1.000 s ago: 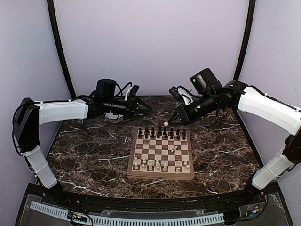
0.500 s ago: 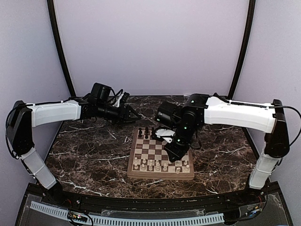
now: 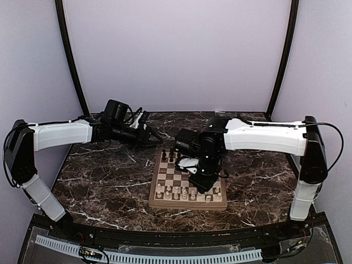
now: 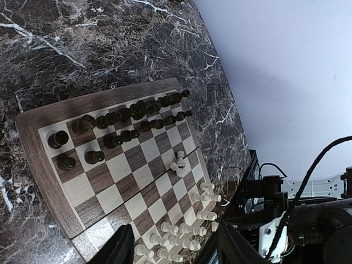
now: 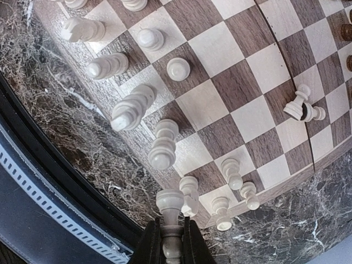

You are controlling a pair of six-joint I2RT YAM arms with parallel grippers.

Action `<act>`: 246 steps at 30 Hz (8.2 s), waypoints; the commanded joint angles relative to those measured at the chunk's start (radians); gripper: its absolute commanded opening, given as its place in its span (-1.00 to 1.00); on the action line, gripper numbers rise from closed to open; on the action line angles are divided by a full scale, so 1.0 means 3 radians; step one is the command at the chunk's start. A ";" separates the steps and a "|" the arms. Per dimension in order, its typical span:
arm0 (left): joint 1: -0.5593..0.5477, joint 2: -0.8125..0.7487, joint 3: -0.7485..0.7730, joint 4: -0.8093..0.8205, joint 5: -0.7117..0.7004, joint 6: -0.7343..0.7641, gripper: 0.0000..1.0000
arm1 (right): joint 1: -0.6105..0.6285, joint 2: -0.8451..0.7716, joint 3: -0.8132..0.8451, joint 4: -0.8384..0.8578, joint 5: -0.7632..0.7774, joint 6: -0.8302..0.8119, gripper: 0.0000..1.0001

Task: Set up the chess pieces on the board
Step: Place the knight at f1, then pick up the chess pile from the chessboard, then pass from the right arm to the left

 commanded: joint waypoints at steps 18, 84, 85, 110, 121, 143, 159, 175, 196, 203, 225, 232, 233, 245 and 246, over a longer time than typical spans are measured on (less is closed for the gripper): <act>0.0010 -0.0217 -0.0157 0.0051 -0.0031 -0.0034 0.08 | 0.0026 0.0264 -0.0065 0.0025 0.0076 -0.0029 -0.94; 0.0005 -0.0079 0.0258 -0.0204 -0.0036 0.0312 0.08 | -0.0745 -0.0711 -0.0480 0.0905 -0.0162 0.0114 -0.44; 0.0005 -0.0084 0.0276 -0.0250 -0.0044 0.0328 0.08 | -0.0820 -0.0750 -0.0564 0.1040 -0.0190 0.0129 -0.46; 0.0000 -0.0131 0.0404 -0.0532 -0.0148 0.0353 0.08 | -0.1120 0.0078 -0.0572 0.1332 -0.0182 0.0737 -0.55; 0.0000 -0.0086 0.0434 -0.0582 -0.0119 0.0368 0.08 | -0.1184 0.0279 -0.0458 0.1404 -0.0436 0.0968 -0.47; 0.0000 0.0032 0.0438 -0.0526 -0.0049 0.0279 0.08 | -0.1190 0.0491 -0.0308 0.1371 -0.0543 0.0992 -0.75; -0.0143 -0.0018 0.0418 -0.0189 0.0008 0.0266 0.09 | -0.1205 -0.0104 -0.0074 0.1474 -0.0851 0.1068 -0.91; -0.0334 0.0042 -0.0362 0.2006 0.0520 -0.0370 0.20 | -0.1337 -0.0439 0.0192 0.2045 -0.1481 0.1173 -0.93; -0.0362 0.0707 -0.0085 0.3438 0.1090 -0.1233 0.97 | -0.1397 -0.0483 0.0237 0.2286 -0.1953 0.1271 -0.91; -0.0373 0.0889 0.0025 0.3749 0.1238 -0.1488 0.60 | -0.1408 -0.0442 0.0203 0.2303 -0.2002 0.1263 -0.91; -0.0375 0.0929 0.0098 0.3760 0.1307 -0.1533 0.01 | -0.1512 -0.0475 -0.0001 0.2321 -0.1950 0.1279 -0.91; -0.0359 0.0940 0.0111 0.3636 0.1296 -0.1507 -0.22 | -0.1517 -0.0473 -0.0004 0.2314 -0.1934 0.1275 -0.91; -0.0361 0.0940 0.0113 0.3616 0.1292 -0.1497 -0.27 | -0.1515 -0.0467 -0.0003 0.2317 -0.1934 0.1279 -0.91; -0.0341 0.0947 0.0161 0.3259 0.1233 -0.1416 -0.54 | -0.1517 -0.0481 -0.0045 0.2327 -0.1923 0.1271 -0.90; -0.0340 0.0947 0.0171 0.3194 0.1225 -0.1395 -0.52 | -0.1514 -0.0486 -0.0050 0.2330 -0.1923 0.1269 -0.90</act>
